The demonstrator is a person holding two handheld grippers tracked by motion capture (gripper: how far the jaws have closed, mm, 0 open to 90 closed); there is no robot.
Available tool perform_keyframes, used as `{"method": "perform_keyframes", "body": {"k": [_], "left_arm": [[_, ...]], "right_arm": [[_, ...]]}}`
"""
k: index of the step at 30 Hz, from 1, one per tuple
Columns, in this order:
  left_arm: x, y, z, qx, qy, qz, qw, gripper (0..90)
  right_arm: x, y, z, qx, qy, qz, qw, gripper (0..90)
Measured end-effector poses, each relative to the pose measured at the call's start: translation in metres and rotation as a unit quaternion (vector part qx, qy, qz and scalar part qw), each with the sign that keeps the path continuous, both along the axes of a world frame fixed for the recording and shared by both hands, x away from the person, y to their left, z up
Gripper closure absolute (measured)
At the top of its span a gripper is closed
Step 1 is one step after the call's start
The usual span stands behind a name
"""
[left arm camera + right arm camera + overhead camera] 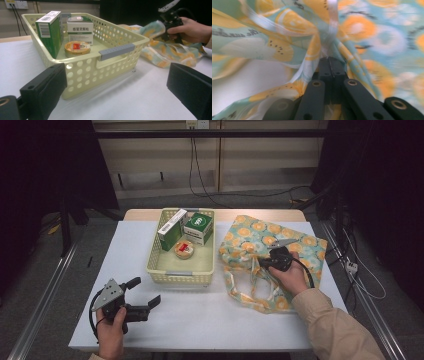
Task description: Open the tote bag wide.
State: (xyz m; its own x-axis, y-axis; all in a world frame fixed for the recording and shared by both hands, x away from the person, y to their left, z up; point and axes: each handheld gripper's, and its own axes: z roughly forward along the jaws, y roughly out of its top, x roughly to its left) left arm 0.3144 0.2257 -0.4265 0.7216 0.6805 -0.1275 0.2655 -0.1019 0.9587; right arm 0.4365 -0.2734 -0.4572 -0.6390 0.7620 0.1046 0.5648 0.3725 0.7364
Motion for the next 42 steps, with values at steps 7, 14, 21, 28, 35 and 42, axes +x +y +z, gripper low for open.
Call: {"method": "perform_keyframes", "body": {"k": [7, 14, 21, 28, 35, 42], "left_arm": [[-0.001, -0.003, 0.001, 0.003, -0.002, -0.002, 1.0, 2.7], [-0.001, -0.004, 0.001, 0.003, 0.001, -0.003, 1.0, 2.7], [-0.002, -0.002, 0.0, 0.002, 0.002, -0.002, 1.0, 2.7], [-0.002, -0.003, 0.001, 0.004, -0.002, -0.005, 1.0, 2.7], [-0.002, -0.003, 0.001, 0.001, 0.001, -0.003, 1.0, 2.7], [0.0, -0.001, 0.0, -0.005, 0.004, 0.001, 1.0, 2.7]], "right_arm": [[-0.029, 0.016, 0.015, 0.008, -0.02, 0.036, 0.9991, 42.4], [-0.023, 0.008, 0.016, -0.015, -0.031, 0.009, 0.9994, 18.6], [-0.03, 0.023, -0.003, -0.055, 0.002, 0.036, 0.9978, 27.0], [-0.026, 0.016, -0.001, -0.046, -0.006, 0.019, 0.9988, 76.6], [-0.005, 0.006, -0.002, -0.062, -0.027, -0.019, 0.9975, 90.0], [0.033, -0.016, -0.006, -0.049, -0.027, -0.073, 0.9958, 90.0]]}}
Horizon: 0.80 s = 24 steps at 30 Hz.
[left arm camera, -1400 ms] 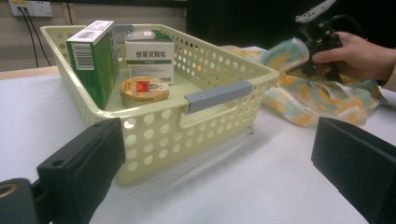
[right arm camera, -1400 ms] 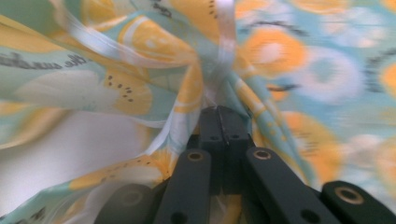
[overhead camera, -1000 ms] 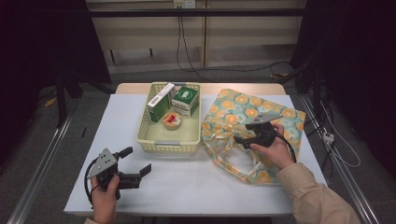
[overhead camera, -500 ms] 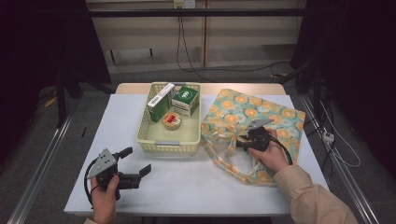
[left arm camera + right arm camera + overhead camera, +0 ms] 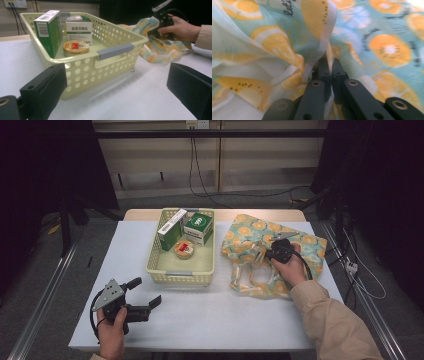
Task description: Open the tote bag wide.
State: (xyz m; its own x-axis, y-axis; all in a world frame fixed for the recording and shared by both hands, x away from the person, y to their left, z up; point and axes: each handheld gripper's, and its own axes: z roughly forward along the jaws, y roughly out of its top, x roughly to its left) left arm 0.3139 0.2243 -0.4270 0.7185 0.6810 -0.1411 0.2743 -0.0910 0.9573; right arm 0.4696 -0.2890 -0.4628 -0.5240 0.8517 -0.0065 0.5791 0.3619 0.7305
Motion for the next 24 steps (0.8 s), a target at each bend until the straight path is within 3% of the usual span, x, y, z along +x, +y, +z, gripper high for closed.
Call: {"method": "perform_keyframes", "body": {"k": [4, 6, 8, 12, 14, 17, 19, 20, 24], "left_arm": [[0.003, 0.001, 0.0, -0.003, 0.0, 0.002, 1.0, 2.6], [0.004, 0.0, 0.0, -0.005, 0.0, 0.001, 1.0, 2.7], [0.006, -0.001, 0.0, -0.004, -0.001, -0.001, 1.0, 2.6], [0.007, -0.001, -0.001, -0.005, 0.002, -0.005, 1.0, 2.6], [0.007, -0.002, -0.001, -0.006, 0.003, -0.007, 0.9999, 2.6], [0.007, -0.003, -0.002, -0.005, 0.005, -0.012, 0.9999, 2.6], [0.007, -0.003, -0.001, -0.004, 0.004, -0.013, 0.9999, 2.6], [0.007, -0.003, 0.0, -0.004, 0.003, -0.013, 0.9999, 2.6], [0.007, -0.005, 0.001, -0.006, 0.001, -0.015, 0.9999, 2.6]], "right_arm": [[0.021, -0.015, 0.0, -0.013, -0.014, -0.051, 0.9985, 90.0], [0.025, -0.02, 0.001, -0.018, -0.017, -0.063, 0.9977, 90.0], [0.025, -0.022, 0.002, 0.01, -0.01, -0.048, 0.9987, 90.0], [0.009, -0.01, 0.012, 0.025, -0.009, -0.014, 0.9996, 89.8], [-0.001, -0.004, 0.015, 0.056, 0.012, 0.015, 0.9983, 89.5], [-0.016, 0.008, 0.019, 0.061, 0.025, 0.061, 0.9959, 88.2], [-0.022, 0.011, 0.02, 0.061, 0.028, 0.065, 0.9956, 85.1], [-0.03, 0.014, 0.023, 0.056, 0.024, 0.06, 0.9964, 66.9], [-0.052, 0.021, 0.04, 0.053, 0.006, 0.069, 0.9962, 49.4]]}}
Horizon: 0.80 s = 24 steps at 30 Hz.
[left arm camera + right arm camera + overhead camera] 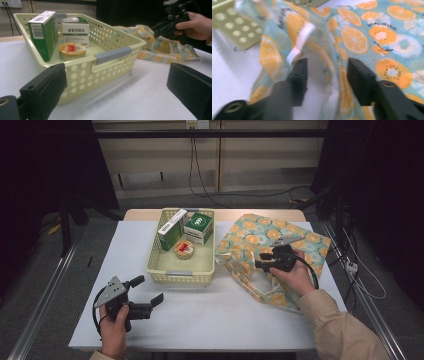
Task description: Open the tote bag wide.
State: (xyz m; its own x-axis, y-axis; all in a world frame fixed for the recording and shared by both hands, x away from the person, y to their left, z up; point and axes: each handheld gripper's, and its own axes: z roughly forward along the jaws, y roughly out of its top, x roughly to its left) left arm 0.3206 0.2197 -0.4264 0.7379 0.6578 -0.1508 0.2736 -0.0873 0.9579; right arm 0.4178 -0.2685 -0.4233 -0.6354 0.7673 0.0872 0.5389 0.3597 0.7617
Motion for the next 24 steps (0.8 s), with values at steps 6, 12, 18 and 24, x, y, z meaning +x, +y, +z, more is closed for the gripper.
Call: {"method": "perform_keyframes", "body": {"k": [6, 12, 18, 24], "left_arm": [[0.0, -0.004, 0.002, 0.003, -0.002, -0.006, 1.0, 2.6], [-0.001, -0.006, 0.001, 0.002, 0.0, -0.005, 1.0, 2.6], [-0.003, -0.004, 0.001, 0.005, 0.001, -0.005, 1.0, 2.6], [-0.004, -0.003, 0.001, 0.006, 0.0, -0.003, 1.0, 2.5]], "right_arm": [[-0.04, 0.024, 0.019, 0.005, -0.014, 0.048, 0.9987, 40.5], [-0.058, 0.057, -0.019, -0.032, 0.015, 0.08, 0.9962, 42.8], [-0.046, 0.049, -0.03, -0.017, 0.037, 0.06, 0.9973, 88.2], [-0.075, 0.058, -0.004, 0.006, 0.049, 0.144, 0.9883, 88.9]]}}
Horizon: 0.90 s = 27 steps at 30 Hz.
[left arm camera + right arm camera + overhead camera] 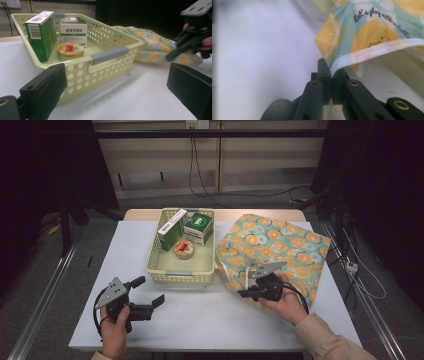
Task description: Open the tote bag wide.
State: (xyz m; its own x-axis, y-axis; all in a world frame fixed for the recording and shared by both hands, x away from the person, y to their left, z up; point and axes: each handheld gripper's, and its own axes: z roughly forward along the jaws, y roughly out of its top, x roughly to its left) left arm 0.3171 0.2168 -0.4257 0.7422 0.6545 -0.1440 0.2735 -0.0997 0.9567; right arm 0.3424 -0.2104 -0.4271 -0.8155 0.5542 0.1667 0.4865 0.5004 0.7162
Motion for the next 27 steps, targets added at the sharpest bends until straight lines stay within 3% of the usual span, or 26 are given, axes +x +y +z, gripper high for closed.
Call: {"method": "perform_keyframes", "body": {"k": [3, 4, 6, 7, 8, 10, 11, 12, 14, 19, 20, 21, 23, 24, 27], "left_arm": [[-0.001, -0.001, 0.0, 0.002, 0.002, -0.001, 1.0, 2.5], [-0.002, 0.0, 0.001, 0.002, -0.001, 0.0, 1.0, 2.5], [-0.003, 0.0, 0.002, 0.004, -0.003, 0.0, 1.0, 2.5], [-0.003, 0.0, 0.002, 0.004, -0.003, 0.0, 1.0, 2.5], [-0.004, -0.001, 0.002, 0.005, -0.003, -0.001, 1.0, 2.5], [-0.004, -0.002, 0.001, 0.005, -0.001, -0.001, 1.0, 2.5], [-0.004, -0.002, 0.001, 0.005, -0.001, -0.001, 1.0, 2.5], [-0.003, -0.002, 0.001, 0.006, -0.001, -0.001, 1.0, 2.5], [-0.003, -0.003, 0.001, 0.006, -0.001, -0.002, 1.0, 2.5], [-0.002, -0.005, 0.002, 0.007, -0.002, -0.004, 1.0, 2.5], [-0.002, -0.005, 0.001, 0.008, -0.002, -0.004, 1.0, 2.5], [-0.002, -0.005, 0.001, 0.008, -0.002, -0.004, 1.0, 2.5], [-0.002, -0.005, 0.001, 0.009, -0.001, -0.006, 0.9999, 2.5], [-0.003, -0.005, 0.001, 0.007, 0.0, -0.004, 1.0, 2.5], [-0.004, -0.004, 0.001, 0.007, 0.0, -0.002, 1.0, 2.5]], "right_arm": [[-0.011, 0.003, 0.009, 0.009, 0.005, 0.02, 0.9997, 88.3], [-0.021, 0.006, 0.013, 0.027, 0.022, 0.041, 0.9985, 80.7], [-0.024, 0.006, 0.011, 0.029, 0.023, 0.041, 0.9985, 71.6], [-0.024, 0.006, 0.011, 0.029, 0.023, 0.041, 0.9985, 71.6], [-0.025, 0.001, 0.007, 0.012, 0.012, 0.029, 0.9994, 62.6], [-0.024, -0.004, 0.005, 0.022, 0.017, 0.014, 0.9995, 59.6], [-0.024, -0.004, 0.005, 0.022, 0.017, 0.014, 0.9995, 59.6], [-0.022, -0.01, 0.005, 0.017, 0.011, 0.006, 0.9998, 67.5], [-0.02, -0.013, 0.003, 0.021, 0.014, 0.003, 0.9997, 72.8], [-0.019, -0.018, 0.003, 0.016, 0.017, 0.008, 0.9997, 77.1], [-0.019, -0.02, 0.006, 0.02, 0.019, 0.01, 0.9996, 84.8], [-0.019, -0.021, 0.006, 0.021, 0.02, 0.011, 0.9995, 85.9], [-0.019, -0.021, 0.006, 0.02, 0.022, 0.014, 0.9995, 85.8], [-0.021, -0.019, 0.006, 0.018, 0.02, 0.013, 0.9996, 77.2], [-0.024, -0.012, 0.005, 0.028, 0.016, 0.018, 0.9993, 67.3]]}}
